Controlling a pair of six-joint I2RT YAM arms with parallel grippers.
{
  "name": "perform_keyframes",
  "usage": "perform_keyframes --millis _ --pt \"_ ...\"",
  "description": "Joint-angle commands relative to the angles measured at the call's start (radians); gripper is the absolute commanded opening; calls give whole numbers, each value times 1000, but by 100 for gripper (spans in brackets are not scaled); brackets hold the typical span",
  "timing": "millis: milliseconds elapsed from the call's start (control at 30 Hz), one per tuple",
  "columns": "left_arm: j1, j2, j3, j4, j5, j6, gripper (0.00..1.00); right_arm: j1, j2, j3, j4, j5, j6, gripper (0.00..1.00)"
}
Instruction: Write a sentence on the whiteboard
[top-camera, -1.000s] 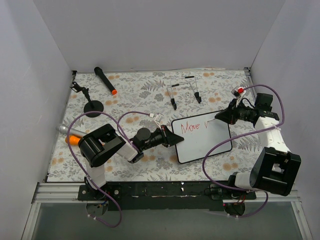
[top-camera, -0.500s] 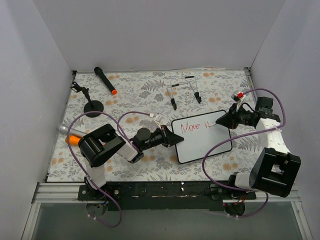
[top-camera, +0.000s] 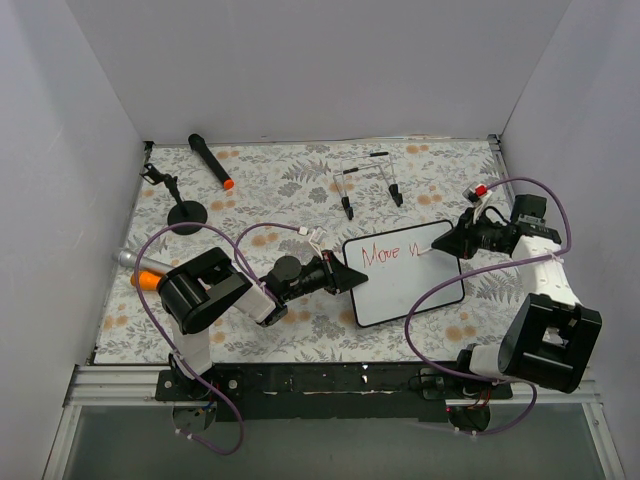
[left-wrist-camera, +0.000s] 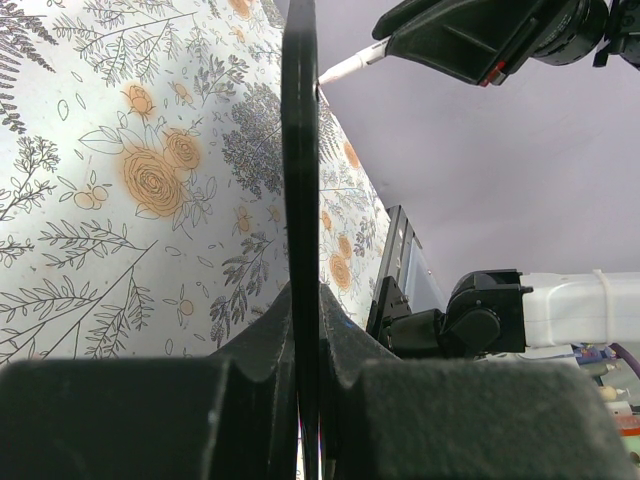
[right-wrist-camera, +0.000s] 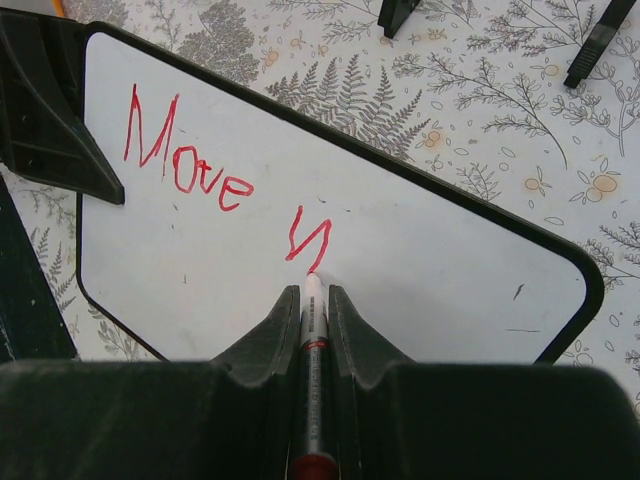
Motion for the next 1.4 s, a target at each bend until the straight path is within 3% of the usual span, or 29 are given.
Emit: perform_keyframes --millis 0,367,667,1367 --pt "-6 -3 14 33 12 39 0 -5 25 68 59 -8 31 1" --pt "-5 -2 13 29 9 38 0 -6 58 161 66 -38 57 1" --pt "-6 -6 -2 44 -2 30 0 -9 -60 105 -10 -81 8 1" --pt "-6 -5 5 46 4 33 0 -75 -79 -11 217 -83 181 1"
